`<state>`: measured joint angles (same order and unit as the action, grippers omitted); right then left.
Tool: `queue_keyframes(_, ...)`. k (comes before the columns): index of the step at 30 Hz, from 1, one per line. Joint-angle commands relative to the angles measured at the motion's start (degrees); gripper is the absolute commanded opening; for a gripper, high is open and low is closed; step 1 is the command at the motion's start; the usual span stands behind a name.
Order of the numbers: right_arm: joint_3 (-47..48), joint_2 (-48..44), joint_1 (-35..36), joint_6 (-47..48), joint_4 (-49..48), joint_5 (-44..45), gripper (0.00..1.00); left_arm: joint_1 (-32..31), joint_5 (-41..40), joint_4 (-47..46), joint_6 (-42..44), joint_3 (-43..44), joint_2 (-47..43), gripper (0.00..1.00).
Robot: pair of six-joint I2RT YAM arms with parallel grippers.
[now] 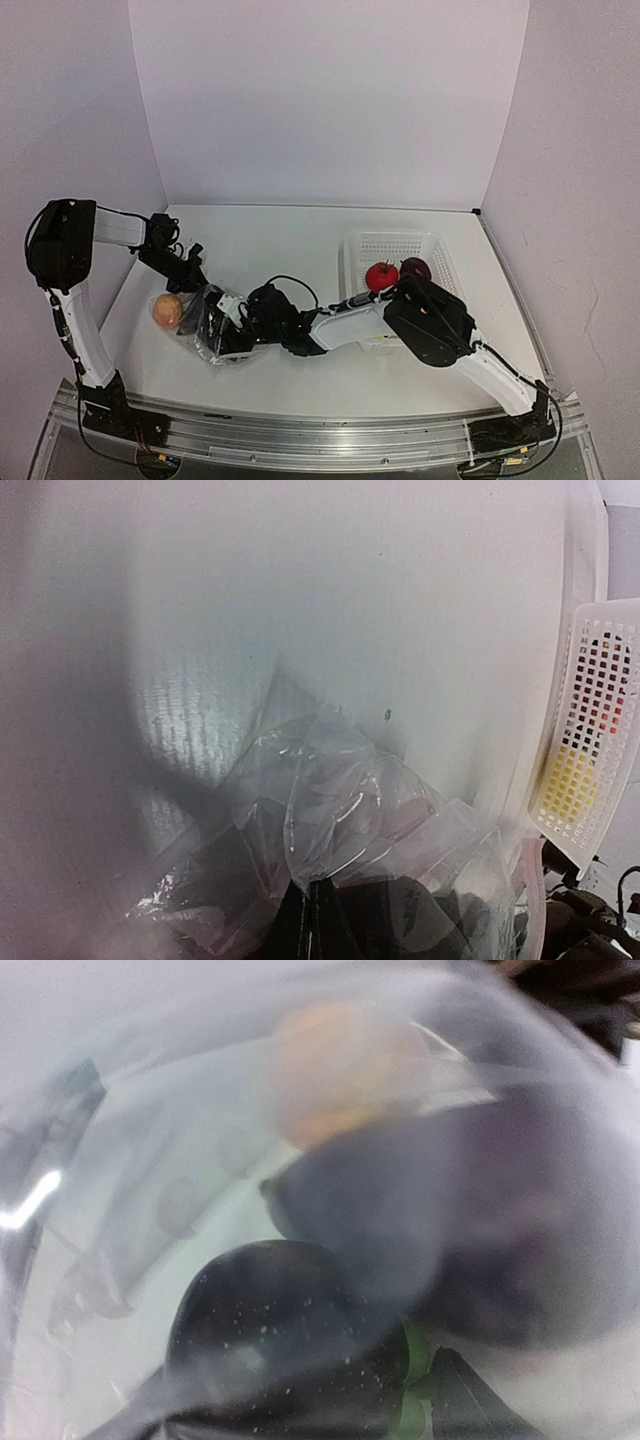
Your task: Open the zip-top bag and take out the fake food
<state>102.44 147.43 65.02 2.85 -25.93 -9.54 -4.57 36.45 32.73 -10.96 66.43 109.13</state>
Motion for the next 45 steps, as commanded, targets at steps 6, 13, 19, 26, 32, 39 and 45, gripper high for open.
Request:
queue_keyframes(6, -21.3, -20.8, -1.5, 6.7, -4.4, 9.7, 0.43, 4.4, -1.4, 1.4, 1.7, 7.2, 0.0, 0.0)
queue_keyframes(13, -32.9, -31.2, -2.1, 8.7, -1.2, 18.6, 0.42, 6.4, -1.3, 1.5, 1.4, 7.3, -0.3, 0.0)
queue_keyframes(19, -34.7, -35.6, -2.7, 10.4, 6.1, 30.6, 0.41, 6.9, -0.4, 1.6, 2.0, 7.4, -0.6, 0.0)
queue_keyframes(26, -33.1, -41.7, -3.3, 11.7, 12.3, 38.2, 0.41, 6.9, 1.1, 2.4, 2.3, 7.2, -1.1, 0.0)
queue_keyframes(32, -29.5, -51.5, -7.9, 3.0, 38.1, 44.4, 0.4, 6.8, 3.7, 2.0, -0.9, 5.9, -1.1, 0.0)
queue_keyframes(39, -25.4, -56.1, -18.7, -18.9, 72.2, 40.2, 0.44, 6.8, 5.8, 2.0, -4.1, 4.1, -2.1, 0.0)
queue_keyframes(45, -23.3, -53.7, -22.7, -23.5, 78.3, 36.8, 0.63, 6.6, 6.0, 1.9, -5.5, 2.7, -2.4, 0.0)
